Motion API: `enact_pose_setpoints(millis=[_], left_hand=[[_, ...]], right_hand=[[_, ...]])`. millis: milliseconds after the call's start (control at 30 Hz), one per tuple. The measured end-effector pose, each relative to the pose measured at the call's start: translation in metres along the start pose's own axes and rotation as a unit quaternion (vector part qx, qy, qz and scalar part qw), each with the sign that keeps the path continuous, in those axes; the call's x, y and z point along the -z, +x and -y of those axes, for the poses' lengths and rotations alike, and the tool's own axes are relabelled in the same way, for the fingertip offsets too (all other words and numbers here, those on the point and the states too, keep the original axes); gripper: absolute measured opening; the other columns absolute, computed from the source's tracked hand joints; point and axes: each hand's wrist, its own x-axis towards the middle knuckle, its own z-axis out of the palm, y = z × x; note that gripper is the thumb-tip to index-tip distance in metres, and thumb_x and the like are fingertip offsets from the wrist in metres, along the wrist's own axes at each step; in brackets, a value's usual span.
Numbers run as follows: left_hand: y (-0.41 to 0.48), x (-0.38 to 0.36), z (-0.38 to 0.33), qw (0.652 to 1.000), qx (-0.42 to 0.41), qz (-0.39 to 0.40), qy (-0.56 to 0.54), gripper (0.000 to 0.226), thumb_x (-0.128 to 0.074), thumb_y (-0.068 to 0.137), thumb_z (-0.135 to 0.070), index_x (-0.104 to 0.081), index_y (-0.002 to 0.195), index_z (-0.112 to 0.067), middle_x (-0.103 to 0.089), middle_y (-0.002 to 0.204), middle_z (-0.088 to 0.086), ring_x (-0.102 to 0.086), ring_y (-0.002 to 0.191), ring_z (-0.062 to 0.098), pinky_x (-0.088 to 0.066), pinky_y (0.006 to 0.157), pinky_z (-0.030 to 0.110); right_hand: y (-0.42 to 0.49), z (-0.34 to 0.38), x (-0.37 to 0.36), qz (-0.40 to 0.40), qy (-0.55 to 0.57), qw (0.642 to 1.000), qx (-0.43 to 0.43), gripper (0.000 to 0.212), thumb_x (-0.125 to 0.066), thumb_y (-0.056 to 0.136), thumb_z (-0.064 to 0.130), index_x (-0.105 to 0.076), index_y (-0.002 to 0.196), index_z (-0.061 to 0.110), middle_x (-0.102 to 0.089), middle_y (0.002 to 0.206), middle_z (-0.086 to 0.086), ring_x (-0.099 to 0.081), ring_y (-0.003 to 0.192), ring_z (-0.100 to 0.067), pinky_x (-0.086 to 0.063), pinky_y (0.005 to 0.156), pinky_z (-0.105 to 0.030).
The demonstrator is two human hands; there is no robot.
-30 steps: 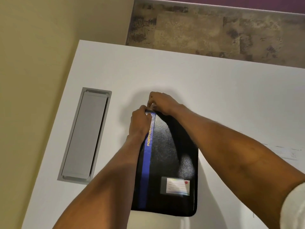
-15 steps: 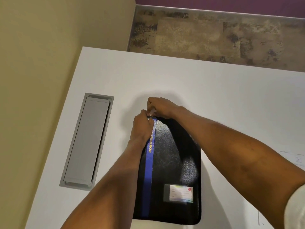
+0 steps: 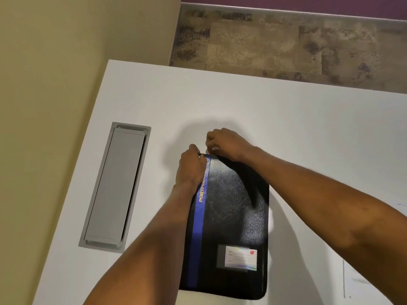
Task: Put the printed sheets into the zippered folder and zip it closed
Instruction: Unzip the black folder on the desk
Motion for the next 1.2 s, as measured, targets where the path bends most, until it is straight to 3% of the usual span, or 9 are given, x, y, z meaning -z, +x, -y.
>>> enact_pose_setpoints(millis=[133, 300, 400, 600, 833, 1000, 1067, 1133, 1200], left_hand=[[0.0, -0.004, -0.007, 1.0, 0.016, 0.003, 0.02, 0.007, -0.048, 0.1, -0.016, -0.052, 0.101, -0.011, -0.063, 0.093, 0.007, -0.06, 0.08, 0.027, -0.052, 0.071, 0.041], [0.001, -0.006, -0.011, 0.999, 0.032, 0.004, 0.011, 0.01, -0.047, 0.099, -0.013, -0.054, 0.104, -0.008, -0.061, 0.095, 0.007, -0.058, 0.082, 0.029, -0.045, 0.07, 0.036], [0.001, -0.004, -0.012, 0.999, 0.04, 0.015, 0.009, 0.011, -0.045, 0.098, -0.009, -0.054, 0.105, -0.005, -0.063, 0.097, 0.011, -0.061, 0.085, 0.034, -0.051, 0.073, 0.04], [-0.001, -0.002, -0.017, 0.998, 0.063, 0.022, -0.007, 0.012, -0.044, 0.095, -0.004, -0.053, 0.103, -0.004, -0.063, 0.098, 0.013, -0.06, 0.087, 0.035, -0.045, 0.07, 0.036], [-0.004, -0.003, -0.02, 0.998, 0.063, 0.008, 0.006, 0.015, -0.045, 0.096, -0.005, -0.055, 0.106, -0.002, -0.065, 0.104, 0.019, -0.064, 0.094, 0.04, -0.047, 0.071, 0.038], [-0.011, -0.005, -0.03, 0.997, 0.08, 0.001, 0.021, 0.019, -0.044, 0.096, -0.004, -0.056, 0.11, -0.003, -0.064, 0.111, 0.017, -0.065, 0.099, 0.039, -0.054, 0.079, 0.045], [-0.021, -0.011, -0.04, 0.992, 0.029, -0.027, 0.117, 0.023, -0.045, 0.097, -0.005, -0.058, 0.116, -0.004, -0.06, 0.119, 0.016, -0.063, 0.106, 0.037, -0.053, 0.086, 0.045], [-0.035, -0.023, -0.056, 0.973, -0.09, -0.045, 0.206, 0.031, -0.051, 0.098, -0.016, -0.059, 0.126, -0.007, -0.056, 0.128, 0.013, -0.057, 0.116, 0.033, -0.047, 0.094, 0.043], [-0.053, -0.041, -0.071, 0.953, -0.191, 0.008, 0.236, 0.053, -0.056, 0.097, -0.035, -0.052, 0.144, -0.012, -0.047, 0.15, 0.012, -0.044, 0.139, 0.031, -0.034, 0.114, 0.046]], right_hand=[[-0.015, -0.007, -0.001, -0.005, 0.03, 0.999, -0.019, 0.011, -0.067, 0.091, 0.019, -0.076, 0.086, 0.022, -0.067, 0.103, 0.006, -0.061, 0.093, -0.021, -0.043, 0.077, -0.034], [-0.043, -0.029, 0.008, 0.018, 0.001, 1.0, -0.018, 0.004, -0.072, 0.093, 0.026, -0.076, 0.092, 0.025, -0.065, 0.106, 0.005, -0.058, 0.1, -0.018, -0.045, 0.091, -0.038], [-0.065, -0.042, 0.013, 0.02, -0.023, 0.999, -0.033, 0.008, -0.073, 0.094, 0.031, -0.077, 0.092, 0.024, -0.065, 0.109, 0.005, -0.06, 0.099, -0.016, -0.047, 0.09, -0.038], [-0.12, -0.063, 0.008, -0.017, -0.009, 0.991, -0.13, 0.01, -0.072, 0.095, 0.026, -0.08, 0.098, 0.022, -0.068, 0.11, 0.003, -0.064, 0.099, -0.021, -0.049, 0.083, -0.036], [-0.187, -0.055, -0.034, -0.123, 0.078, 0.946, -0.289, 0.006, -0.07, 0.095, 0.028, -0.076, 0.094, 0.027, -0.068, 0.095, 0.01, -0.065, 0.089, -0.017, -0.038, 0.07, -0.027], [-0.225, -0.016, -0.076, -0.203, 0.114, 0.903, -0.361, 0.006, -0.066, 0.097, 0.03, -0.07, 0.093, 0.029, -0.064, 0.095, 0.008, -0.063, 0.081, -0.012, -0.05, 0.07, -0.032], [-0.227, -0.008, -0.086, -0.225, 0.142, 0.883, -0.386, 0.008, -0.064, 0.098, 0.028, -0.071, 0.093, 0.027, -0.064, 0.098, 0.008, -0.064, 0.082, -0.014, -0.05, 0.071, -0.032], [-0.226, -0.005, -0.089, -0.242, 0.175, 0.864, -0.404, 0.009, -0.063, 0.097, 0.025, -0.071, 0.093, 0.025, -0.065, 0.1, 0.007, -0.065, 0.084, -0.017, -0.052, 0.074, -0.034], [-0.225, -0.006, -0.089, -0.251, 0.197, 0.858, -0.403, 0.008, -0.065, 0.096, 0.022, -0.072, 0.092, 0.024, -0.066, 0.099, 0.005, -0.065, 0.083, -0.018, -0.055, 0.077, -0.037]])
